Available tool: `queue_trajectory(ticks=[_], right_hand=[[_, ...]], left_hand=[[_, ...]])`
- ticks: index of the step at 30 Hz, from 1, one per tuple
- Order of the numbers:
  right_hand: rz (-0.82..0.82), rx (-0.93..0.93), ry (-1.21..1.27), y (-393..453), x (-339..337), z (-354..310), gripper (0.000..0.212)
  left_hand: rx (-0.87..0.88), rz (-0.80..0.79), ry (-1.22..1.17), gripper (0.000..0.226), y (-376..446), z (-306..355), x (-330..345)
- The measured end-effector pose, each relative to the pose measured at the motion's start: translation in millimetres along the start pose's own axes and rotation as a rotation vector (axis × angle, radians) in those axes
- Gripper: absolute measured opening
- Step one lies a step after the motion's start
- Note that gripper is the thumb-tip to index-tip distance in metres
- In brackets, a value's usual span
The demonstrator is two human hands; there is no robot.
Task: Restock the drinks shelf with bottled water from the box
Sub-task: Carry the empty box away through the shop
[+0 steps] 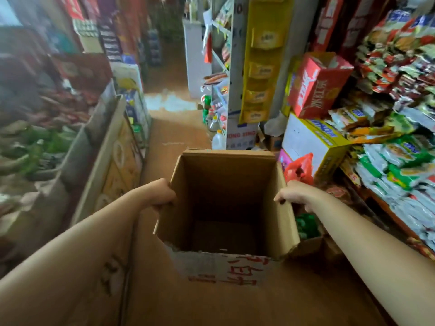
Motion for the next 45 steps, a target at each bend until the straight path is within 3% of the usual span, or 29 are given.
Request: queue_trajectory(ticks=[7, 17, 21, 24, 28, 33, 38, 42, 45], right_hand=[[-0.008, -0.138, -0.048, 81.2, 20.6, -131.2, 0.013], [-0.088, -0.216, -0.101, 261.9, 30.6, -302.4, 0.019], [-0.099, -0.275, -0.15, 337.1, 19.0, -385.0, 0.022], [-0.111, -0.271, -0.156, 387.8, 14.1, -442.3, 0.02], [-0.132, -0.293, -0.115, 465.4, 17.6, -519.8, 0.009], [-0.109, -0.288, -0.135, 571.2, 29.1, -610.1, 0.011], [-0.079, -0.273, -0.147, 660.3, 29.4, -704.9, 0.021], [-0.074, -0.261, -0.1, 737.3, 26.1, -777.4, 0.012], [-0.06, -0.278, -0.145, 797.3, 25.0, -831.5, 0.01]], left_hand=[[-0.071, 0.122, -0.093, 0.028, 67.1, -23.6, -98.1], [-0.196, 0.207, -0.166, 0.019, 227.5, -10.7, -216.7], [-0.206, 0.228, -0.194, 0.026, 304.5, 2.1, -275.4], [-0.208, 0.258, -0.19, 0.017, 355.3, 16.8, -317.4], [-0.222, 0.276, -0.198, 0.012, 440.6, 22.0, -372.5], [-0.214, 0.251, -0.188, 0.025, 563.4, 23.7, -448.5], [-0.181, 0.242, -0.165, 0.016, 675.8, 39.0, -536.7], [-0.18, 0.223, -0.211, 0.026, 767.3, 52.4, -598.3], [-0.178, 0.235, -0.16, 0.014, 835.6, 63.0, -640.1]])
Point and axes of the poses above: each hand's wrist, its own y-axis towards the middle knuckle, its own x-axis out of the palm, z = x × y, the point moved 5 cm from there along y, towards the middle knuckle, and after that the axes turned 5 degrees about y, right-handed, at the moved point
